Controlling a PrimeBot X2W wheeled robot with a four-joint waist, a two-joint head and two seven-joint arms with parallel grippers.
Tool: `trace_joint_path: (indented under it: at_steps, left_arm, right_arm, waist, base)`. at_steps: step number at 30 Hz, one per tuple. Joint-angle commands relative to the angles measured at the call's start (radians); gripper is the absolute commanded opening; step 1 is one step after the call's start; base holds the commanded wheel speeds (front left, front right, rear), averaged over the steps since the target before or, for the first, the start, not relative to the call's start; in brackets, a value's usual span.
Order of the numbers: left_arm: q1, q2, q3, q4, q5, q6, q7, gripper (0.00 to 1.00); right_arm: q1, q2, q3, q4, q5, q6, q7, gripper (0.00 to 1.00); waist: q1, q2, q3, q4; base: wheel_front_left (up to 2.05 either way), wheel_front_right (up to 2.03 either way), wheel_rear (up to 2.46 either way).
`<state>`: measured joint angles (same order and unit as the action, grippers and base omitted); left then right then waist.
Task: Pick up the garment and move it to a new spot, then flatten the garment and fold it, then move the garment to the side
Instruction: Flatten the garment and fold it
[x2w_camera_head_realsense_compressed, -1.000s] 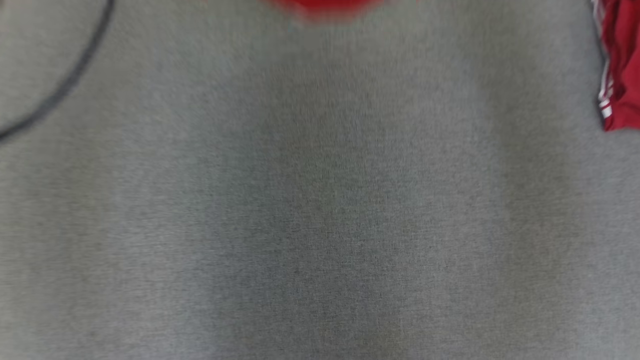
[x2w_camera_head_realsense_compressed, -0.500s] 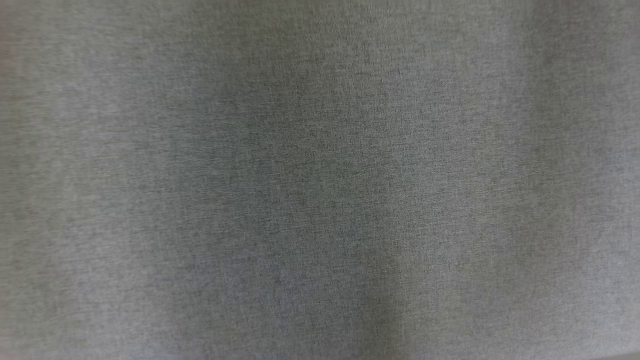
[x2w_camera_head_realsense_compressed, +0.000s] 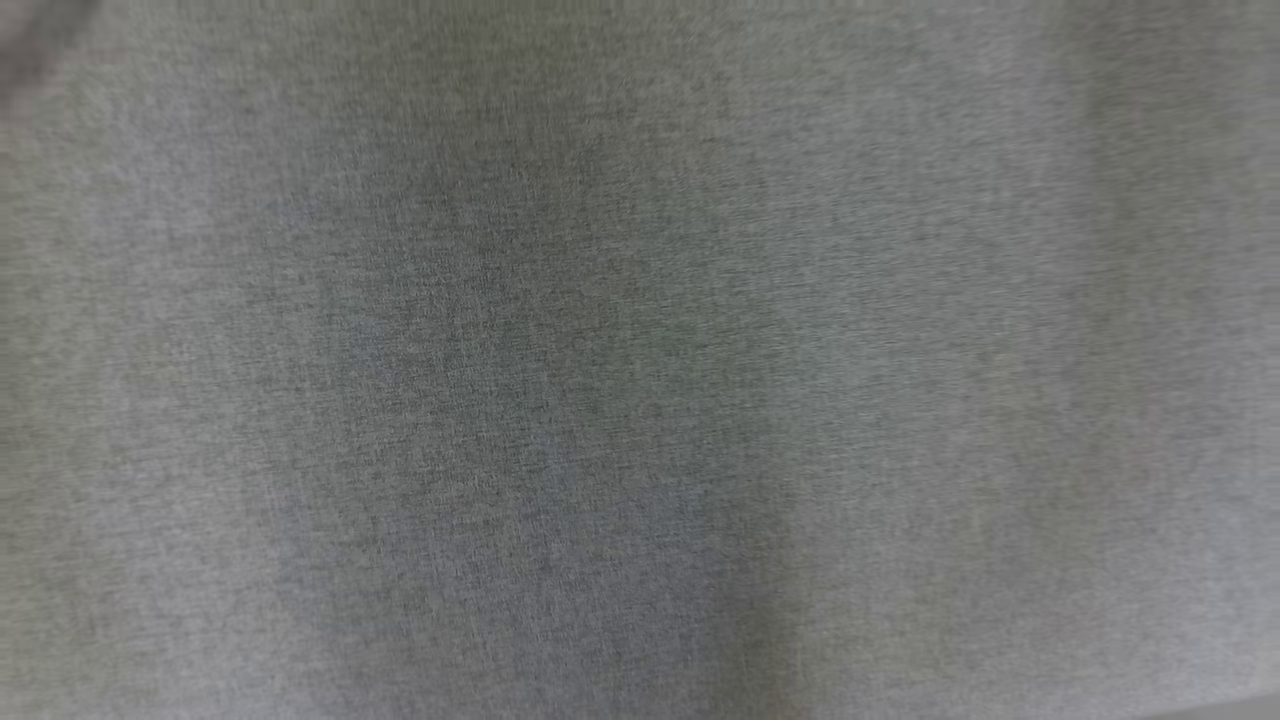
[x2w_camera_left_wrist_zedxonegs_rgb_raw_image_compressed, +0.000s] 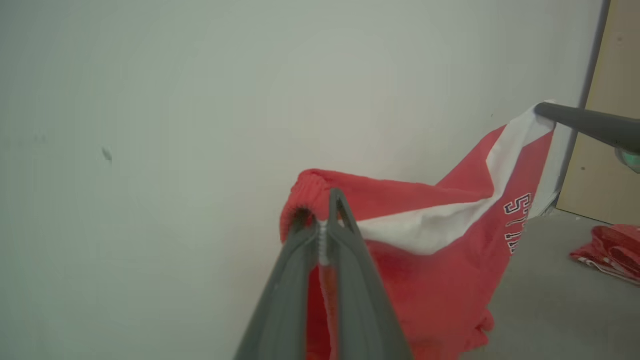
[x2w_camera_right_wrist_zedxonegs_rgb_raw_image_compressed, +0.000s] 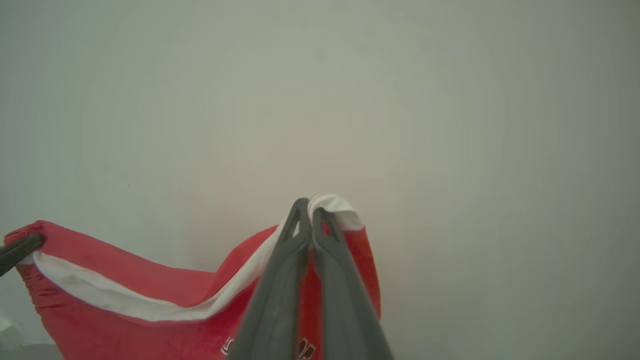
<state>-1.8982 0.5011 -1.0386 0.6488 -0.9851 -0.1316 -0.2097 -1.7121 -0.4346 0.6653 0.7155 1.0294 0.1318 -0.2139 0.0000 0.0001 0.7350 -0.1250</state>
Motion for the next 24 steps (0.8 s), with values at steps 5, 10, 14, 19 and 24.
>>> trace_joint_path:
  at_steps: [5,10,14,19,24]
  left_arm:
    - [0.168,0.049,0.004,-0.059,-0.047,0.002,-0.043,0.0]
    - [0.382,0.082,0.042,-0.166,-0.07,0.034,-0.056,0.0]
    - [0.571,0.1,0.077,-0.29,-0.045,0.075,-0.056,0.0]
    - [0.845,0.123,0.135,-0.46,0.025,0.152,-0.055,0.0]
    - [1.069,0.125,0.187,-0.554,0.084,0.194,-0.056,0.0]
  right_arm:
    - [0.162,-0.052,0.04,-0.065,0.041,-0.003,-0.028,0.0]
    - [0.372,-0.097,0.051,-0.154,0.077,-0.003,-0.045,0.0]
    - [0.532,-0.139,0.068,-0.233,0.076,-0.003,-0.05,0.0]
    - [0.761,-0.173,0.062,-0.343,0.066,-0.003,-0.051,0.0]
    - [0.948,-0.195,0.047,-0.408,0.043,-0.003,-0.05,0.0]
  waist:
    - [0.0,-0.0001,-0.094,-0.005]
    - [0.0,-0.0001,-0.176,-0.005]
    - [0.0,-0.0001,-0.224,-0.003]
    - [0.0,-0.0001,-0.297,-0.003]
    - [0.0,-0.0001,-0.347,0.005]
  base:
    - [0.0,0.0,0.0]
    - [0.0,0.0,0.0]
    - [0.0,0.0,0.0]
    - [0.0,0.0,0.0]
    - [0.0,0.0,0.0]
